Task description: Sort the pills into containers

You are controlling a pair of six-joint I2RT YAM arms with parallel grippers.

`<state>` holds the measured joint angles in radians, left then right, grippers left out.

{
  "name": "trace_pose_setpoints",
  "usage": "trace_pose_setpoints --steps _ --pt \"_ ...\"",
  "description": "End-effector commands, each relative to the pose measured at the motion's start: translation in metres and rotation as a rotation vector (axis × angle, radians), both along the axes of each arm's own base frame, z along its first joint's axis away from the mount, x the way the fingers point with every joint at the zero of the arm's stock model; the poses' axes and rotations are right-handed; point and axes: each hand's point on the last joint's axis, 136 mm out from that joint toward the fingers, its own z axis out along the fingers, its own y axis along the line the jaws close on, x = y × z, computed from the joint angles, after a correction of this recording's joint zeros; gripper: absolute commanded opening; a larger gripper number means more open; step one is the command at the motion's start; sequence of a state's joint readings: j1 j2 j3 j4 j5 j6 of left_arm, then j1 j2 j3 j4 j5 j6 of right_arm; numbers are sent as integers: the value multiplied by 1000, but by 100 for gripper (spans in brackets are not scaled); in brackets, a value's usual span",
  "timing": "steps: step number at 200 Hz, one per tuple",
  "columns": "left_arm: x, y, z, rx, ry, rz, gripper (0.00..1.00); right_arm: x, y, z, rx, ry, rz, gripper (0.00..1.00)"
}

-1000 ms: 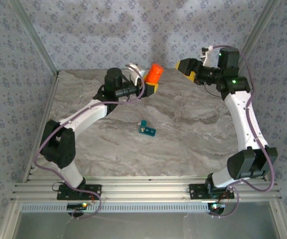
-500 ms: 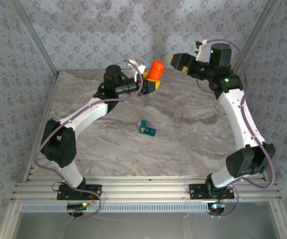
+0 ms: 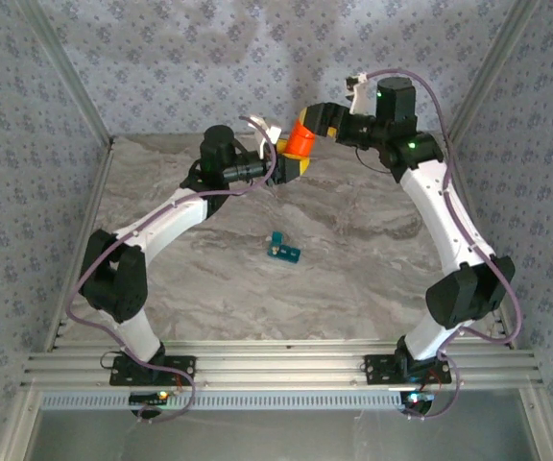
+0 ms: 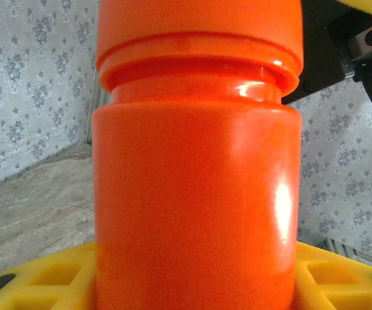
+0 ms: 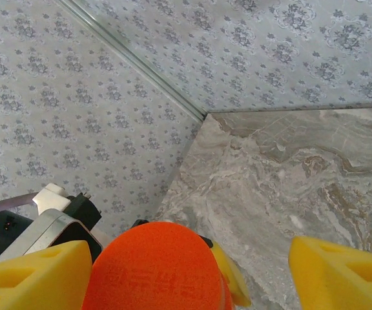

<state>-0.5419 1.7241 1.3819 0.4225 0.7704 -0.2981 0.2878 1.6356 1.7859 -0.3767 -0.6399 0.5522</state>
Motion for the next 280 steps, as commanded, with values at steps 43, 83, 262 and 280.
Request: trace_pose_setpoints --steps 43,83,262,280 --pt "0 1 22 -32 -66 -17 0 -4 15 7 -3 -15 61 69" --pt "1 0 20 -28 -64 -16 0 -7 20 3 -6 -2 85 68" --pt "2 -3 27 -18 -94 -57 0 -29 9 -11 -145 -83 127 33" --pt "1 -3 32 -25 -106 -59 0 -33 10 -13 -160 -94 132 33"
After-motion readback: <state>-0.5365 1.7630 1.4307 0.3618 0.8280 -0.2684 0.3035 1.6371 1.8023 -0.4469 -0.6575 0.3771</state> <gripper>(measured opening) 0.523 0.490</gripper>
